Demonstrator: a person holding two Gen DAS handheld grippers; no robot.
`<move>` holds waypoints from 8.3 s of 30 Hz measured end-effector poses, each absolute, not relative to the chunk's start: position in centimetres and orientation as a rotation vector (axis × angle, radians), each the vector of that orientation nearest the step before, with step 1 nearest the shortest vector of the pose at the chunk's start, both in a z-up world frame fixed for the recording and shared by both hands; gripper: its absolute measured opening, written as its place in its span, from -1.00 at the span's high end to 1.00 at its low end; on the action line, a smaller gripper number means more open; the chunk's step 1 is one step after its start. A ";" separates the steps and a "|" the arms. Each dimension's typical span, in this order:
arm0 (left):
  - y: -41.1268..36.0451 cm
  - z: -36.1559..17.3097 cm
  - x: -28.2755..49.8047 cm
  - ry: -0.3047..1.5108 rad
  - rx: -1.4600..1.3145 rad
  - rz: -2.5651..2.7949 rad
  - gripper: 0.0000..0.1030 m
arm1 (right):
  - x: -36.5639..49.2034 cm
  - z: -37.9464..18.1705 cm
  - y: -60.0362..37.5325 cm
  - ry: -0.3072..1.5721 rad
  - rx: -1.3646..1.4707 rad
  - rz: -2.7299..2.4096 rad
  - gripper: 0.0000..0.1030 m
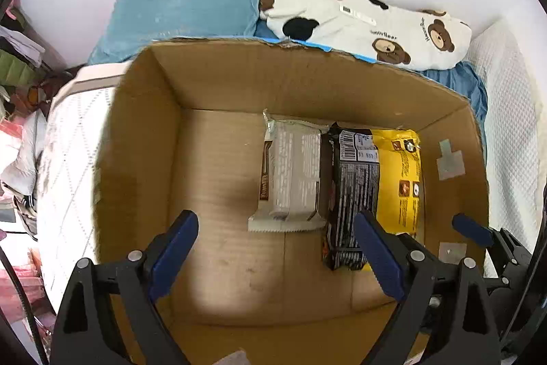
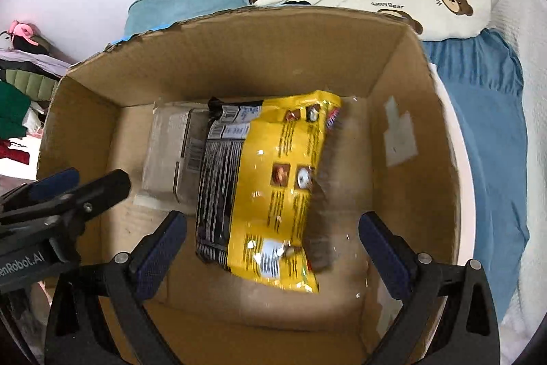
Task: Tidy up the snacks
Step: 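Lift both tools out of the box back toward the snacks, then grasp the white-yellow bag with the left tool while the right tool grasps the white packet, then carry both packets into the cardboard box and open both tools, then move both tools out of the box toward the orange packets, then grasp an orange packet with the left tool while the right tool grasps another orange packet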
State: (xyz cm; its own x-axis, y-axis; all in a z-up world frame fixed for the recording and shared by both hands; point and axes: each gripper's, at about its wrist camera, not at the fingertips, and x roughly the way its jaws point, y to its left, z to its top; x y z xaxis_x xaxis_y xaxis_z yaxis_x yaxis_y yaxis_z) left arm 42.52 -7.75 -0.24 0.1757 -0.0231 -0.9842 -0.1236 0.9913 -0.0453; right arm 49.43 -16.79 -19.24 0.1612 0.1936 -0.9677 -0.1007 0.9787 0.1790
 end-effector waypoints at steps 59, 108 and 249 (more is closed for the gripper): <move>-10.1 -13.2 19.6 1.589 -0.105 0.054 -0.01 | 25.5 -26.5 -19.4 1.468 0.092 0.215 -0.24; -14.9 1.2 17.2 1.324 -0.171 -0.112 0.09 | 18.8 -18.7 -22.2 1.316 0.192 0.336 -0.03; -10.2 -18.3 4.3 1.671 -0.121 0.065 -0.13 | 11.6 -28.0 -16.3 1.488 0.056 0.232 -0.38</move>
